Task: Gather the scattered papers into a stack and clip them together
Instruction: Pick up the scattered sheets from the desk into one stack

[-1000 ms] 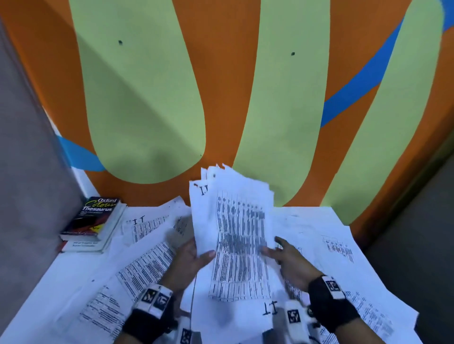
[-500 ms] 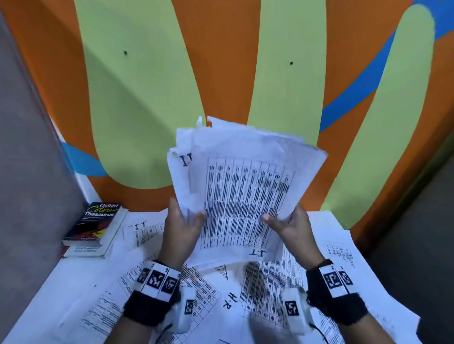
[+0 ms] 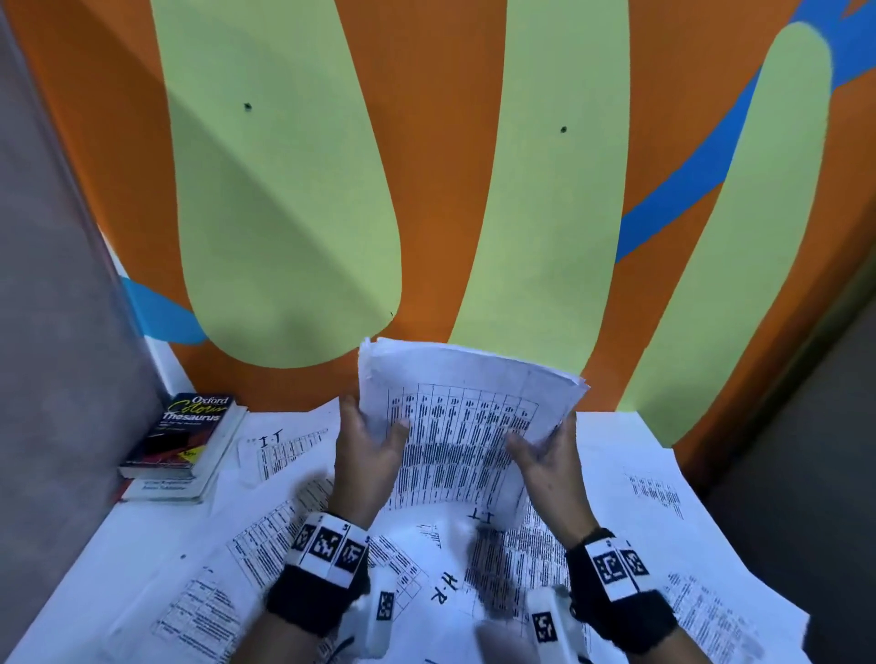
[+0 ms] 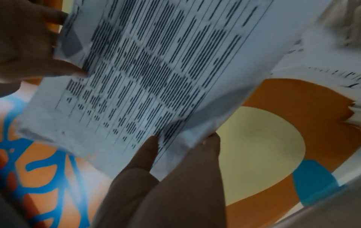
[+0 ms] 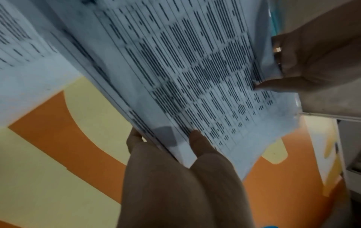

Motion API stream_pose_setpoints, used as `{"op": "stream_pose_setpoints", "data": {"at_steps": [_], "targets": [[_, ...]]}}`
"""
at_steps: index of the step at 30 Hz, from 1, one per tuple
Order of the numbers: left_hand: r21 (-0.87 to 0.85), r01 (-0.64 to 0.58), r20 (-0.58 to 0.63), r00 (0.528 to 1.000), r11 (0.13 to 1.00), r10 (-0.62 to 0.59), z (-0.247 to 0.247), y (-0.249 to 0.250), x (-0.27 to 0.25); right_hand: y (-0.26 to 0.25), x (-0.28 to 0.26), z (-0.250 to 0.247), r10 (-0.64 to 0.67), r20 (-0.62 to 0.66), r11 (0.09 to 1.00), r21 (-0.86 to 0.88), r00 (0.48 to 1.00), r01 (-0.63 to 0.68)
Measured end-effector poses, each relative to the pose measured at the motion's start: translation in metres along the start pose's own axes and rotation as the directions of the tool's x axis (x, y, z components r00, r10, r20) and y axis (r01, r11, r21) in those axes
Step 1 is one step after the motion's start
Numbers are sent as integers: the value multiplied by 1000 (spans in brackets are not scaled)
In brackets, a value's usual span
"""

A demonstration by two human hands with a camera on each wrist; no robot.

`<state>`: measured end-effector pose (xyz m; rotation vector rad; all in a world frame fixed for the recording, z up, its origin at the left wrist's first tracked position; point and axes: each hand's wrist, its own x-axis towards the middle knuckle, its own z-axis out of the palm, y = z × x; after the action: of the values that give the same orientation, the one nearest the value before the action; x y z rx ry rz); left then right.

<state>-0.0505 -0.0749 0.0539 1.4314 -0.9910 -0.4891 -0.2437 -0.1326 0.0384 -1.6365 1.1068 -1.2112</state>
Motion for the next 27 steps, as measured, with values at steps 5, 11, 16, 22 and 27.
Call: {"op": "stream_pose_setpoints", "data": {"at_steps": [5,11,16,22,27], "targets": [[-15,-30,35,999,999,31,0,-4,0,2,2,6,-4,-19,999,-50,1000,3],[18,115,156,981,993,-117,-6,-29,-7,15,0,14,79,7,987,-140,997,-77],[23,147,102,984,989,-148,-25,-27,-4,-4,6,23,-73,-7,991,-114,997,72],[231,-48,-189,978,972,93,-89,-11,16,23,19,63,128,119,944,-320,985,-84],[348,-111,-389,886,931,251,-139,-11,25,67,-20,142,415,439,674,-737,797,55]]}}
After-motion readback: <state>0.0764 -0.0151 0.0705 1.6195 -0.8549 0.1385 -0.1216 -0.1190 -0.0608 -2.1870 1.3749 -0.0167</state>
